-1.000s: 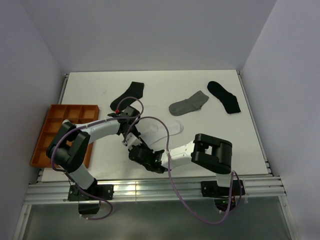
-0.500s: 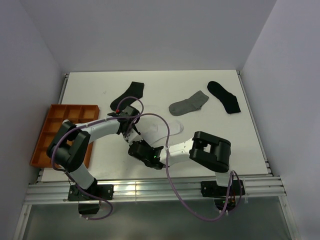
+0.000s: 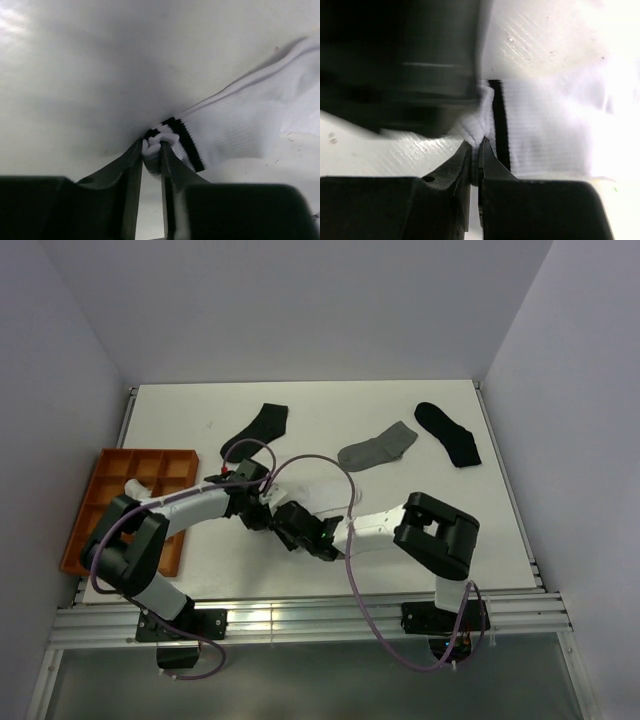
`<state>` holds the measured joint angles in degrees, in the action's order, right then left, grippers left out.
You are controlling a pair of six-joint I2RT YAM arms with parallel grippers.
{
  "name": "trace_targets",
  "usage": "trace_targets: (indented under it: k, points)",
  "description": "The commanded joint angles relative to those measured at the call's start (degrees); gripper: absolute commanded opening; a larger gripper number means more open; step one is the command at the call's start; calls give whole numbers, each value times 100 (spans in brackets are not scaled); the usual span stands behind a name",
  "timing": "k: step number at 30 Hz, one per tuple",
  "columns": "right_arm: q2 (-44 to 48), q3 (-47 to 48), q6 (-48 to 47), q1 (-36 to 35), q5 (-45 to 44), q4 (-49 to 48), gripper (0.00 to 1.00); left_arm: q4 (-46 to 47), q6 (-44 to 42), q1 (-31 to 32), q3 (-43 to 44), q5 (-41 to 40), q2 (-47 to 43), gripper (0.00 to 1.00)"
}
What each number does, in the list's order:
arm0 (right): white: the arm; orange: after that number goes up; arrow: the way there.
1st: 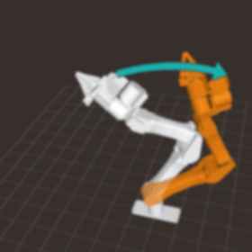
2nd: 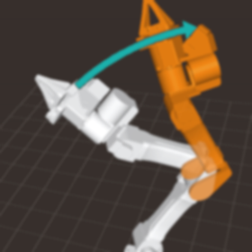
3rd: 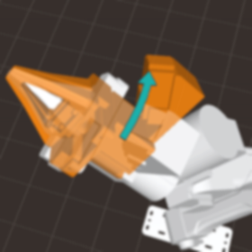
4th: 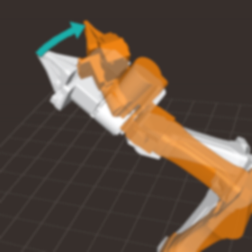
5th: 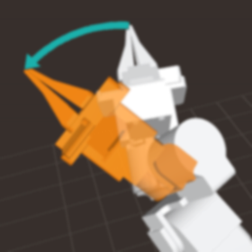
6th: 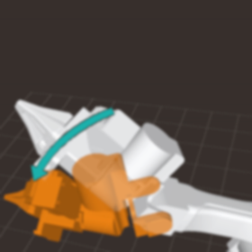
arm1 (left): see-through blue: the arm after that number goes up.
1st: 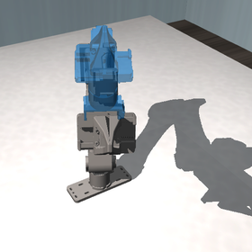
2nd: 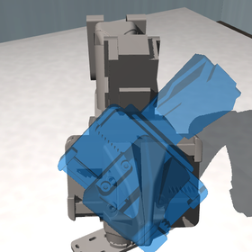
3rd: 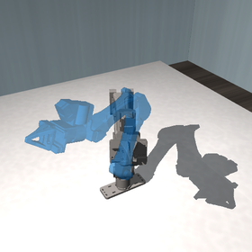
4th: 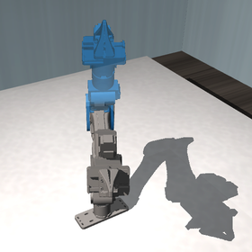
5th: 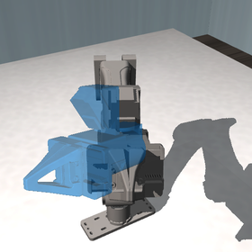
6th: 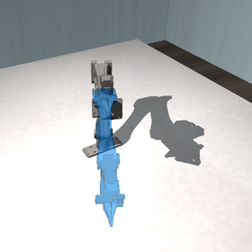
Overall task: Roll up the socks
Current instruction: Roll the sock at the center of the board.
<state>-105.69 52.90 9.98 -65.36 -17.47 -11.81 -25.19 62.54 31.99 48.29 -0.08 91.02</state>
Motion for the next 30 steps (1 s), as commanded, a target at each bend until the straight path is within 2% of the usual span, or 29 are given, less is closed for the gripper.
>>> trace_targets:
  k: [1, 3, 4, 6, 7, 9, 14, 17, 21, 25, 30]
  points:
    - [48, -333, 233, 663, 1859, 619, 0, -338, 345, -210, -592, -212, -539, 28]
    - [110, -377, 276, 884, 2613, 628, 0, -180, 635, -280, -882, -221, -830, 35]
    - [101, -395, 303, 1059, 2879, 636, 0, -66, 749, -307, -961, -238, -1102, 46]
    - [58, -377, 347, 1236, 3354, 654, 0, 110, 1057, -316, -1242, -274, -1375, 59]
    - [-21, -316, 399, 1315, 3730, 680, 0, 311, 1163, -316, -1339, -265, -1655, 71]
    - [-127, -229, 478, 1491, 4040, 785, 0, 532, 1356, -316, -1620, -256, -1885, 77]
    - [-400, -52, 1023, 1798, 4927, 839, 0, 1348, 1489, -272, -2191, -45, -2431, 77]
    - [-470, -87, 1497, 2062, 5322, 725, 0, 1473, 1594, -132, -2341, -80, -2572, 73]
    - [-663, -350, 2305, 2440, 5999, 76, 0, 1727, 1778, 79, -2474, -159, -2607, 69]
    - [-804, -526, 2833, 2529, 6080, -268, 0, 1877, 1849, 193, -2544, -133, -2388, 65]
    - [-918, -615, 3001, 2529, 6045, -488, 0, 2044, 1858, 273, -2491, -151, -2063, 60]
